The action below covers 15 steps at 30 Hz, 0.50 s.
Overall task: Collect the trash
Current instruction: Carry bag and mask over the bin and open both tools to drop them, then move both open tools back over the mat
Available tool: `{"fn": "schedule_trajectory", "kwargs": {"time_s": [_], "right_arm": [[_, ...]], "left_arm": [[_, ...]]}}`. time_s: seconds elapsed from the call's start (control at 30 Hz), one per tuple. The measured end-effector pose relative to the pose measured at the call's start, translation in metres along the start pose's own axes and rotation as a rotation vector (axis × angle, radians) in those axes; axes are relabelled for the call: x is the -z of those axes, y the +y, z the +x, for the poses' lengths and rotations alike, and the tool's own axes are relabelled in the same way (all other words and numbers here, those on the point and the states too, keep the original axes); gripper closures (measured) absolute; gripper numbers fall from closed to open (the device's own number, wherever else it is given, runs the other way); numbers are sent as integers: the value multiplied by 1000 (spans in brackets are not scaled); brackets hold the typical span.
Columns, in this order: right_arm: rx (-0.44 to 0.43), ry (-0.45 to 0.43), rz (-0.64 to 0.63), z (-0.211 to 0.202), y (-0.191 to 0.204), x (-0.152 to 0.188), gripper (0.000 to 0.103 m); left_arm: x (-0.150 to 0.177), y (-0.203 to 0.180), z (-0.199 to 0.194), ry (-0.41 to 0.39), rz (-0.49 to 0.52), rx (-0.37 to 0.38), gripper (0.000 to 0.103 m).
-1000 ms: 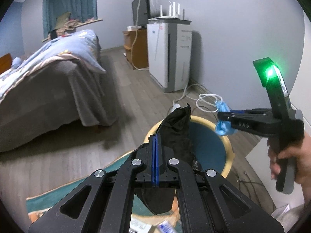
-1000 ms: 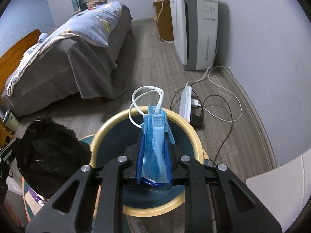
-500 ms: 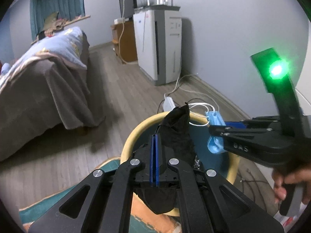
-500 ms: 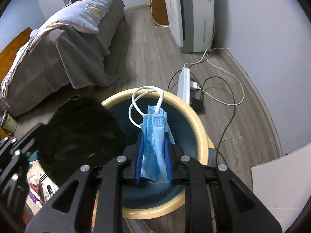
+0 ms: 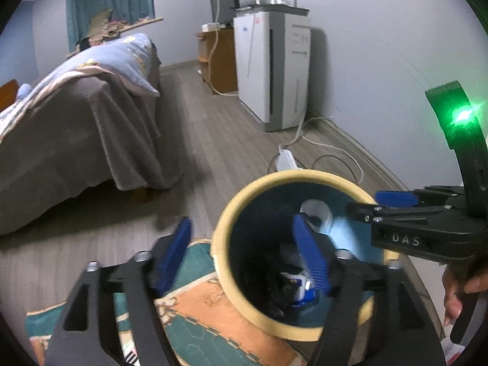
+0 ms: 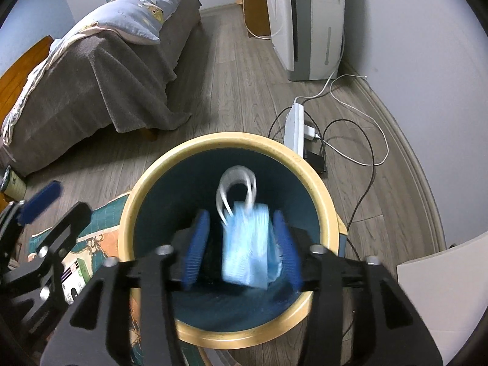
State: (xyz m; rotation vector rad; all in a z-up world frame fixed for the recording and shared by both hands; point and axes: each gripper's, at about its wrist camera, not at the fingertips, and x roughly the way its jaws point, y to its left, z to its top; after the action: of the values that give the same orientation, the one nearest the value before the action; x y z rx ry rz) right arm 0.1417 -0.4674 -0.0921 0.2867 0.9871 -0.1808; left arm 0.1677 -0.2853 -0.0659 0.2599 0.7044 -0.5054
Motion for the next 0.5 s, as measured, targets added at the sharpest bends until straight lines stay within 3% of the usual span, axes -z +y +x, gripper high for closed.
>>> {"fn": "schedule_trajectory", "kwargs": {"time_s": [0.17,0.27,0.5], "right_arm": [[7,-29,36,-10,-5,-3,17],[30,-46,46,-17,-8,-4,6],[34,-68,52,-32,0,-9,6]], "left_arm": [[1,8,-15,-41,-8,-67,9],[3,14,-26,-58,-4,-93,8],[9,32,-56,-59,1,-133,7]]}}
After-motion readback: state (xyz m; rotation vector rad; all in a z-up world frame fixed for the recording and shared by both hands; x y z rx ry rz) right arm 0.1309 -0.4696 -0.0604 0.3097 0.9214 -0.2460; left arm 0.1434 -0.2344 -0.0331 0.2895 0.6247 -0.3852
